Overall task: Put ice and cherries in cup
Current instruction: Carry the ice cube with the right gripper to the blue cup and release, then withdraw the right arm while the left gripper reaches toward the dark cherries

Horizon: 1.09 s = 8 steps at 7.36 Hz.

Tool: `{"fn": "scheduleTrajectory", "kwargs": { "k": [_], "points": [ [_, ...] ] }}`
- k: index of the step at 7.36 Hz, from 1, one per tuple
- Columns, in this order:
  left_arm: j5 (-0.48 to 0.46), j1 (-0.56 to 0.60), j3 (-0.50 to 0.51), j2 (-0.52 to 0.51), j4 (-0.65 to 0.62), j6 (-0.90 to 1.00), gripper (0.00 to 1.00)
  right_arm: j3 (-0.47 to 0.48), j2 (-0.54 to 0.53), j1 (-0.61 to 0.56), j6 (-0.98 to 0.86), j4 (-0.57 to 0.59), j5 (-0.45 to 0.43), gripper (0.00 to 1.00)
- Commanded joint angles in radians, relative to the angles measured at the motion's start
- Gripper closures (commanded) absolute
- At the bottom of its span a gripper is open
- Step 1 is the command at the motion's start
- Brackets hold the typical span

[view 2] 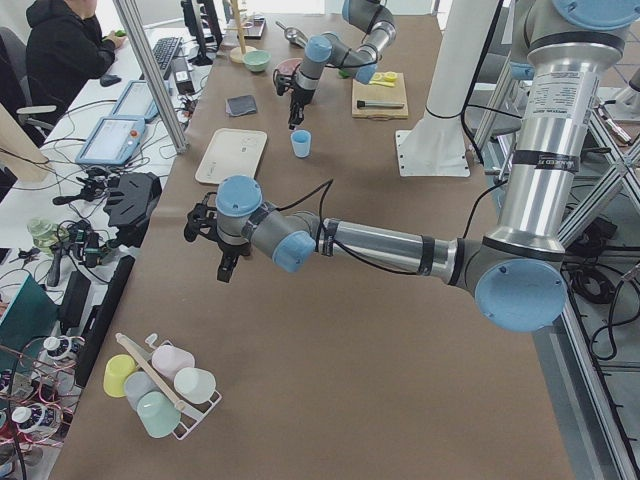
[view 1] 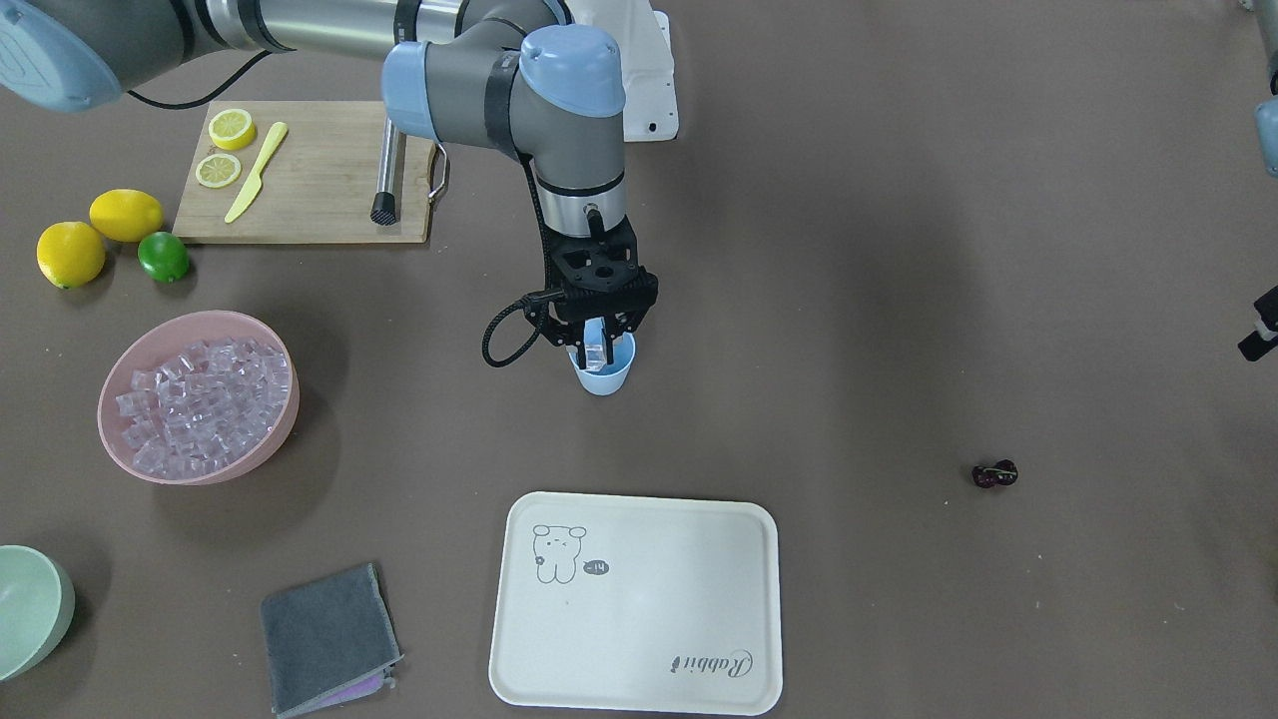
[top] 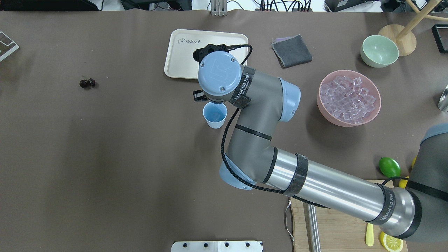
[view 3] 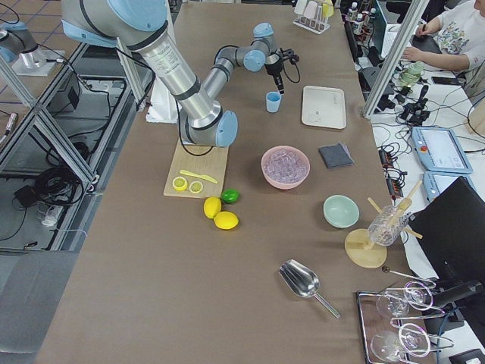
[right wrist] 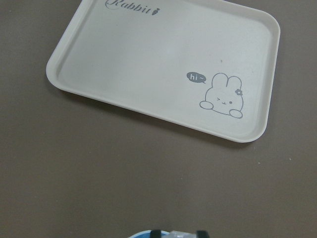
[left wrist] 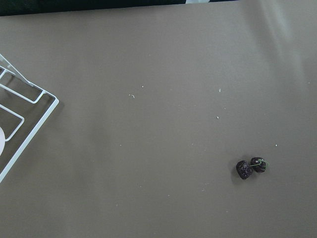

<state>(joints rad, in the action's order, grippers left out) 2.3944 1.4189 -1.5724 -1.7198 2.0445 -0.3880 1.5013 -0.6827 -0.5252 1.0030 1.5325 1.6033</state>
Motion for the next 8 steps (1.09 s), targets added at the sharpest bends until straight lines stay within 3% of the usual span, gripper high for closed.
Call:
{"fn": "scheduleTrajectory", "kwargs": {
  "k": [1, 2, 3, 5, 7, 8],
  "points": [
    [0.000, -0.002, -0.005, -0.001, 0.000, -0.002, 0.02, -0.003, -0.012, 0.004, 0.000, -0.003, -0.003, 0.41],
    [0.000, -0.003, -0.001, -0.001, 0.000, -0.006, 0.02, -0.001, -0.012, 0.011, 0.018, -0.005, -0.014, 0.09],
    [0.000, -0.003, -0.001, 0.000, 0.000, -0.006, 0.02, -0.003, -0.017, 0.010, 0.005, -0.005, -0.016, 0.03],
    [-0.003, -0.037, -0.008, -0.036, -0.012, -0.014, 0.02, 0.011, -0.015, -0.025, -0.026, -0.003, 0.003, 0.02],
    [-0.039, -0.189, 0.035, -0.142, -0.007, -0.157, 0.03, 0.095, -0.078, -0.163, -0.113, 0.001, 0.189, 0.02],
    [-0.128, -0.257, 0.070, -0.170, -0.003, -0.166, 0.03, 0.162, -0.165, -0.288, -0.235, -0.002, 0.328, 0.02]
  ]
}}
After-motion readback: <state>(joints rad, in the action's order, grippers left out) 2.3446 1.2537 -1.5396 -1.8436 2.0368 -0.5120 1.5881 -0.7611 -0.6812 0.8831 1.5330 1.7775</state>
